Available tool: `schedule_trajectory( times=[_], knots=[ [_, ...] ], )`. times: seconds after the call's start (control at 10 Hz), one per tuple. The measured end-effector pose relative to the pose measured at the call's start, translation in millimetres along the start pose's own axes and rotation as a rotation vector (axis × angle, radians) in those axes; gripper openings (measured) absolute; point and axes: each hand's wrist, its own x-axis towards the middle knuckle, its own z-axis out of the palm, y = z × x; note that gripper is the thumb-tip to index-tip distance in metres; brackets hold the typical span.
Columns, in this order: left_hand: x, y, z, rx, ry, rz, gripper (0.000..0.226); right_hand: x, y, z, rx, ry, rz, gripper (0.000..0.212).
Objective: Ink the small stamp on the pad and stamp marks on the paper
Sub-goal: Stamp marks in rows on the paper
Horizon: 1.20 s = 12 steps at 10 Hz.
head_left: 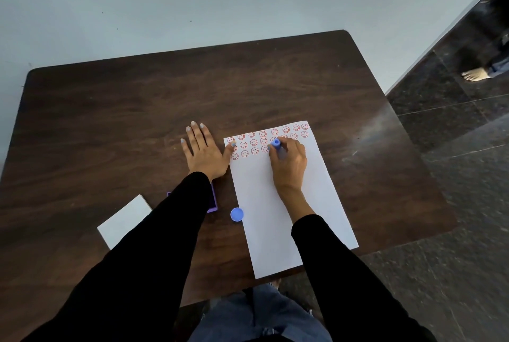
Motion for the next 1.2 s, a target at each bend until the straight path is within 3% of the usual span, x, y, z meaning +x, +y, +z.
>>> schedule_trajectory(
  times=[0.4,1.2],
  knots=[
    [-3,1,-3,-0.018,0.003,0.002,0.093,12,-6,-3,0.051,-0.025,0.169,0.023],
    [-3,2,-4,0.007,-0.004,-0.005,0.094,20,-12,-10,-0.202,-0.065,0.148,0.025]
  ],
)
